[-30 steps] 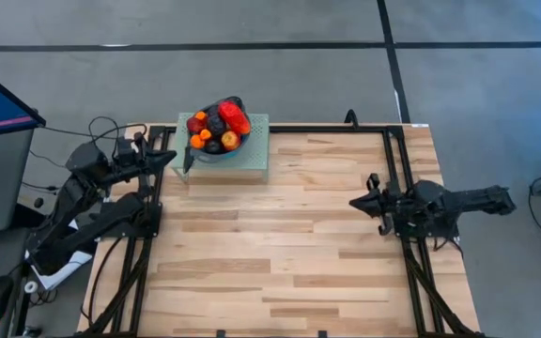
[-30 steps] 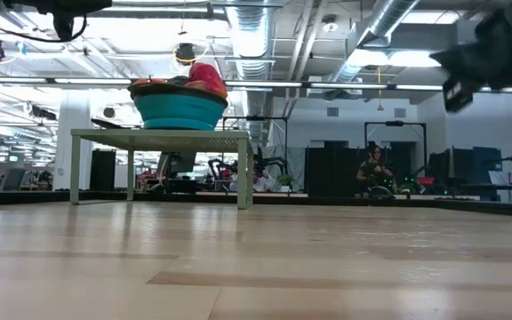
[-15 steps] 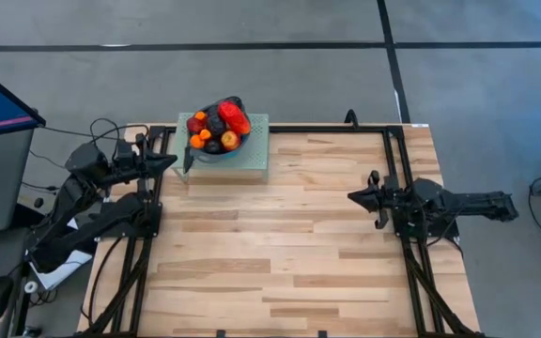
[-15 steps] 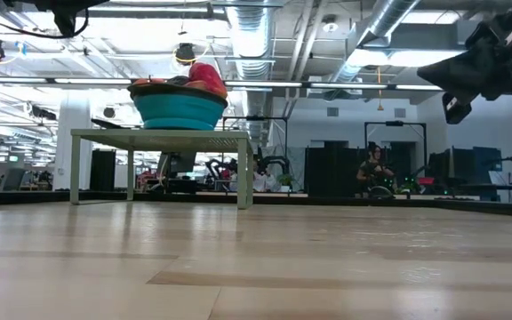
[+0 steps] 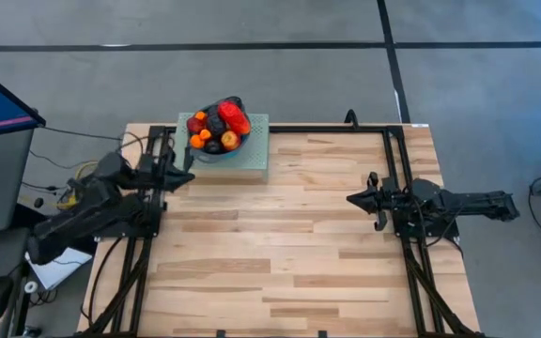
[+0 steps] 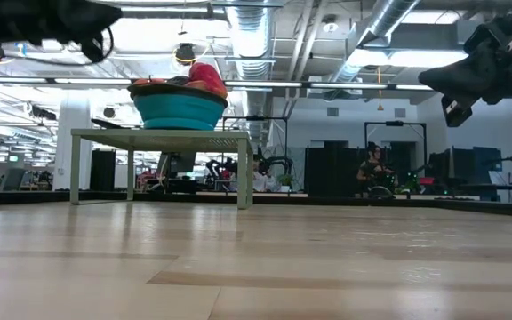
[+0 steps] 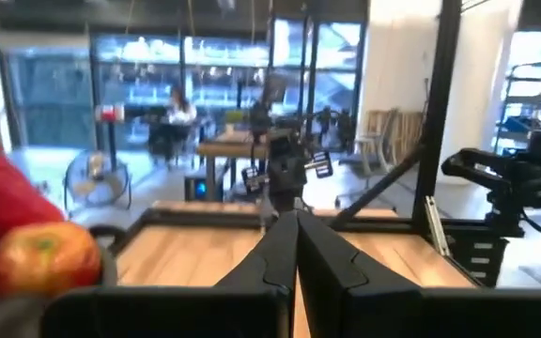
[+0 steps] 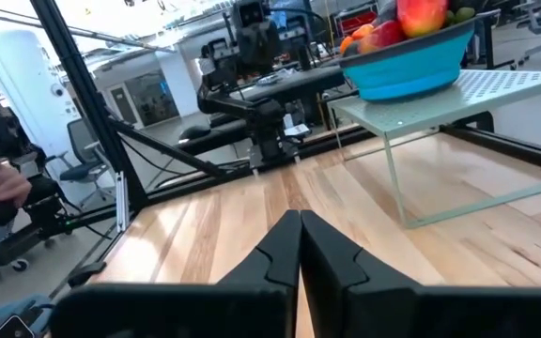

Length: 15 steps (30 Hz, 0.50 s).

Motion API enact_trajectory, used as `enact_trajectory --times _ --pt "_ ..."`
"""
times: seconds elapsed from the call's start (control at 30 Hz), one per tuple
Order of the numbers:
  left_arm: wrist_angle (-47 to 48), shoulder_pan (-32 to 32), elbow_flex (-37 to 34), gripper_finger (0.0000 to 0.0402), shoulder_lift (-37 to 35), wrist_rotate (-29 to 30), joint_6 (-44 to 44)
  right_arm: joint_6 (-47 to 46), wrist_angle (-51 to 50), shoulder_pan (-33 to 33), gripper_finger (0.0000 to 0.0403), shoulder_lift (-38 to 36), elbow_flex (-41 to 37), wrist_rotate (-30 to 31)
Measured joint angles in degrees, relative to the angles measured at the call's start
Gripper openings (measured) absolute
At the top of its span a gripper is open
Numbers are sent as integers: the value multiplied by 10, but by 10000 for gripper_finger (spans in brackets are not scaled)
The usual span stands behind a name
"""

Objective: Pick & Place Fruit
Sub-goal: Return to Home Position

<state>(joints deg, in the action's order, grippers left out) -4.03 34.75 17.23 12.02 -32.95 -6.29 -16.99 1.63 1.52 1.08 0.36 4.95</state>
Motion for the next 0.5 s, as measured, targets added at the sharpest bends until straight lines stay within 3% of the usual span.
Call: enact_trajectory --times 0.13,0.33,0.5 --pt "-132 -24 -71 4 2 48 0 0 1 0 6 0 0 0" --pt "-141 -25 -119 4 8 61 -15 0 1 0 4 0 0 0" --pt "-142 -26 -131 4 6 63 -154 0 1 0 5 0 0 0"
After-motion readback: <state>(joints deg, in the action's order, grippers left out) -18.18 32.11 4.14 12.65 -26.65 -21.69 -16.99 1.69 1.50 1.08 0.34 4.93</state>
